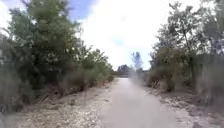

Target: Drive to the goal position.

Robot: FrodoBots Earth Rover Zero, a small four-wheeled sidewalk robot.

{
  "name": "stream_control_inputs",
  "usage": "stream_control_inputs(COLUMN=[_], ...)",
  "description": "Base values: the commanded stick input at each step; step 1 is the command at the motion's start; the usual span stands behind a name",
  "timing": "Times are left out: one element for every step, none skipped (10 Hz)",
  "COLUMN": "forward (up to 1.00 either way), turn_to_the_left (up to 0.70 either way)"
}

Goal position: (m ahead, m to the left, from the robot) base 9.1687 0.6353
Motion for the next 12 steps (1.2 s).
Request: stream_control_inputs(forward=[0.45,0.45,0.45,0.45,0.45,0.45,0.45,0.45,0.45,0.45,0.45,0.45], turn_to_the_left=[0.0,0.0,0.0,0.0,0.0,0.0,0.0,0.0,0.0,0.0,-0.02,-0.12])
